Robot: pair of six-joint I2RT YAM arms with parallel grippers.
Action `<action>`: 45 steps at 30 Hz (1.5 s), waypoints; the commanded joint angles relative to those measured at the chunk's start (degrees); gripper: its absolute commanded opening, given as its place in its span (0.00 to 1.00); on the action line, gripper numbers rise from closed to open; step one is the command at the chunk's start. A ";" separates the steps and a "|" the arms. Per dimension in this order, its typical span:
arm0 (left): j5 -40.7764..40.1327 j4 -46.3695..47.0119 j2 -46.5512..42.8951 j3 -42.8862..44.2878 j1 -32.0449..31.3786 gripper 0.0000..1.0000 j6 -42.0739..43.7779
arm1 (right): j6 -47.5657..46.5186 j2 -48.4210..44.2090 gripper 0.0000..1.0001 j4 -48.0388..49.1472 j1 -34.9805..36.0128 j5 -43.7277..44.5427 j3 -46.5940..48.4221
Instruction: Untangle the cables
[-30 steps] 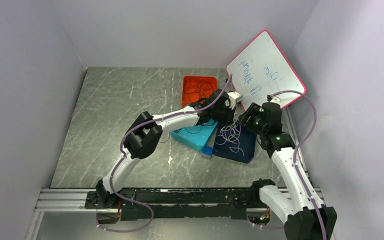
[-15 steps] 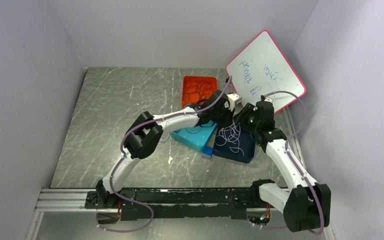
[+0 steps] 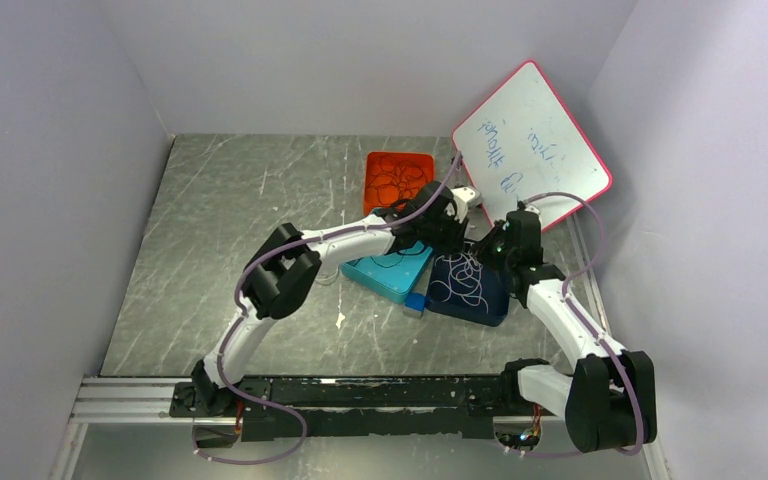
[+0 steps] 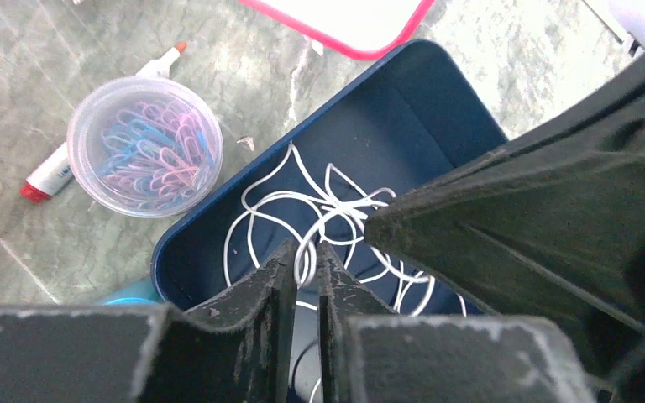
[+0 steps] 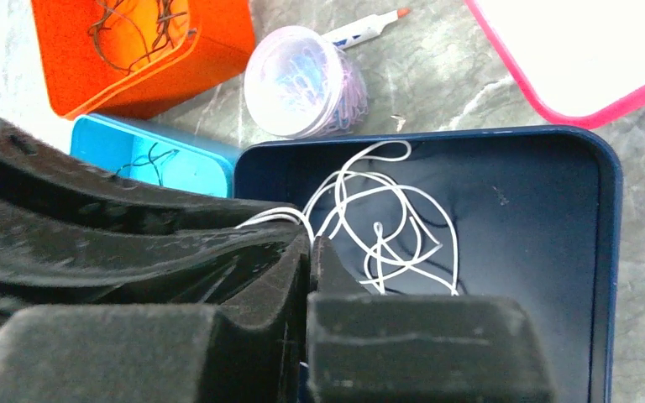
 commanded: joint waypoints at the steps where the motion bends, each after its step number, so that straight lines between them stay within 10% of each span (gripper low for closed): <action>1: 0.04 2.77 -5.04 -0.56 -0.19 0.21 0.32 | -0.21 -0.83 0.00 -1.42 -0.81 3.86 -0.53; 11: -1.91 5.52 -15.48 -8.34 2.96 0.44 -1.33 | 0.36 -0.31 0.00 -4.78 -1.07 4.34 -2.55; 27: -4.51 6.59 -28.29 -21.38 11.56 0.47 -3.90 | 3.36 7.98 0.00 -0.27 -1.21 0.23 -6.33; 45: -6.58 5.12 -34.65 -26.84 17.98 0.52 -4.48 | -2.15 -2.62 0.50 -13.45 -1.22 9.16 3.44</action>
